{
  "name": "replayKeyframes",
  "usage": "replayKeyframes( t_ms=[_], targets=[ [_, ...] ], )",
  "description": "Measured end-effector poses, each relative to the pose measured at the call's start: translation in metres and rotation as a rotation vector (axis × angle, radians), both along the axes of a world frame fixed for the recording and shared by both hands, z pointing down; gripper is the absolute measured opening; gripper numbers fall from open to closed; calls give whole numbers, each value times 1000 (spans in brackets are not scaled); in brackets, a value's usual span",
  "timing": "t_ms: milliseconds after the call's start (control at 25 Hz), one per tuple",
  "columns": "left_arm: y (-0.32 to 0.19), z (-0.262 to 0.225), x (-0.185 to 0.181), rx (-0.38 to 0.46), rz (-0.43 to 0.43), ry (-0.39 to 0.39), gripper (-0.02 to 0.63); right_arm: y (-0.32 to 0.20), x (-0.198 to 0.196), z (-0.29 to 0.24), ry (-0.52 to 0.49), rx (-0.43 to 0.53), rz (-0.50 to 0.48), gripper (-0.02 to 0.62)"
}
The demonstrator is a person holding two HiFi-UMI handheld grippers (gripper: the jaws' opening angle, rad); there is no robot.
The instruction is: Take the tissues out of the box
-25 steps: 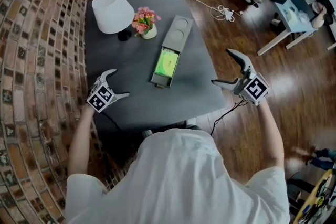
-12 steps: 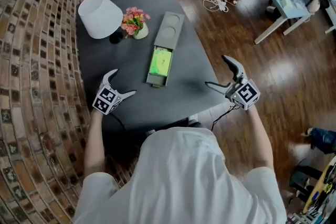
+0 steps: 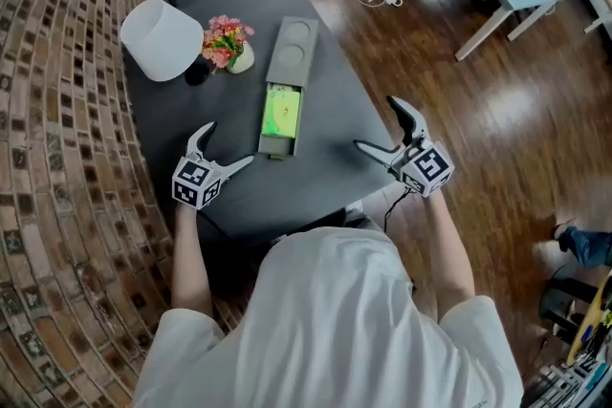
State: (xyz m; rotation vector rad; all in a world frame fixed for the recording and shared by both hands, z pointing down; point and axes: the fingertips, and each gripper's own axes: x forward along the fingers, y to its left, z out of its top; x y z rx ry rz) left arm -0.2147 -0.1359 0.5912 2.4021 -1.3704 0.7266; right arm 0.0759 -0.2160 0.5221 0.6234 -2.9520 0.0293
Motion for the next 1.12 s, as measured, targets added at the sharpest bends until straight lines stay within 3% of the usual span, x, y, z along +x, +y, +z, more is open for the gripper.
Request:
replayKeyframes(
  t_ms=[360,640,920,1120],
  targets=[
    [-29,8,26,-2,40,81,547,-8,14,-9,-158,-72,158,506],
    [-51,19,44,-67,186,15,600,7,13,4,-124,-91,162,506],
    [-71,35,49,-125,413,-233,601,23,18,17,-82,-104,176,506],
    [-77,66,44,-214,599,-500,601,27,25,21,-58,-99,189,506]
  ],
)
